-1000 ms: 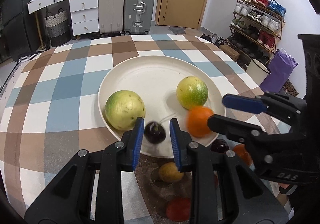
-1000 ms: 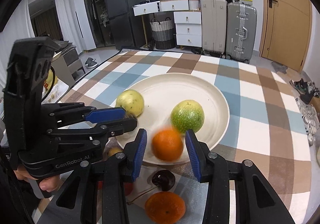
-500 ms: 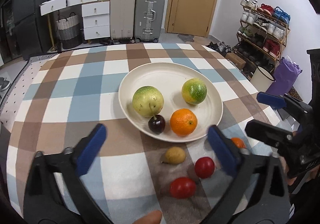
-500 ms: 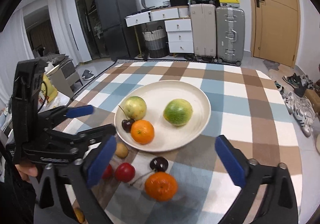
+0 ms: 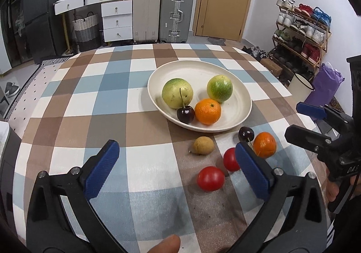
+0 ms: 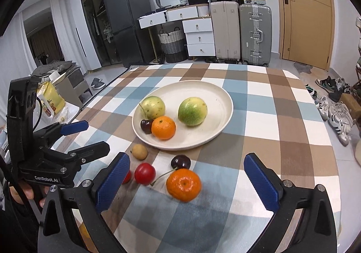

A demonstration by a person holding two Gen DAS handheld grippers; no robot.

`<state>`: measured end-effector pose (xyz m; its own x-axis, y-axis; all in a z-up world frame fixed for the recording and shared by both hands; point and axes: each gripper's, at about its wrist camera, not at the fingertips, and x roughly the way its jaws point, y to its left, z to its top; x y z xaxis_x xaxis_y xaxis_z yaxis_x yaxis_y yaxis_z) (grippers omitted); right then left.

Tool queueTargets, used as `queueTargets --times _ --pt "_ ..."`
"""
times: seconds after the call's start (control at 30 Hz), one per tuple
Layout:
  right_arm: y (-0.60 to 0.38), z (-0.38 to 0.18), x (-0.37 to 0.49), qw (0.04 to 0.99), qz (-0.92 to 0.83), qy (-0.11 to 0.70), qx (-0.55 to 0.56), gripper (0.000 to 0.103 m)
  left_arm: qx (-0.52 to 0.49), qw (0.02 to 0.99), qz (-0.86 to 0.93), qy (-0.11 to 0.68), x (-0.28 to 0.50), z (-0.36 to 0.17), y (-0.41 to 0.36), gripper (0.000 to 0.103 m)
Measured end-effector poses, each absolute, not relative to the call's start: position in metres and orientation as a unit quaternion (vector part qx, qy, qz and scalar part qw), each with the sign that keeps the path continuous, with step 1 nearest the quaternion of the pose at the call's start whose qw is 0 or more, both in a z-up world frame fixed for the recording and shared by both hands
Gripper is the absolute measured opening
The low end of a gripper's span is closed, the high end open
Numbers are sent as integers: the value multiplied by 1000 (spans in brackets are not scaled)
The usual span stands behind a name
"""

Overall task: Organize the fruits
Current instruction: 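Withdraw both grippers and move them over the remaining tomatoes and orange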

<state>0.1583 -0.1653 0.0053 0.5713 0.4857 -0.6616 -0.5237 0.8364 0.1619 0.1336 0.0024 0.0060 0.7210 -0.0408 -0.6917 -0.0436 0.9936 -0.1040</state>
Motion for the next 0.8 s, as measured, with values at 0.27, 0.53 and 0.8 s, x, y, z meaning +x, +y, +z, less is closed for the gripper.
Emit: queueTargets --times 0.27,0.53,0.8 --pt "-165 0 151 883 281 375 -35 103 -55 921 2 385 128 -4 -1 102" --pt "-166 -15 151 877 275 392 -46 103 -53 913 1 405 130 -21 -3 102" --pt "-168 -27 157 872 268 406 -45 103 -50 907 -5 418 136 -31 -5 102"
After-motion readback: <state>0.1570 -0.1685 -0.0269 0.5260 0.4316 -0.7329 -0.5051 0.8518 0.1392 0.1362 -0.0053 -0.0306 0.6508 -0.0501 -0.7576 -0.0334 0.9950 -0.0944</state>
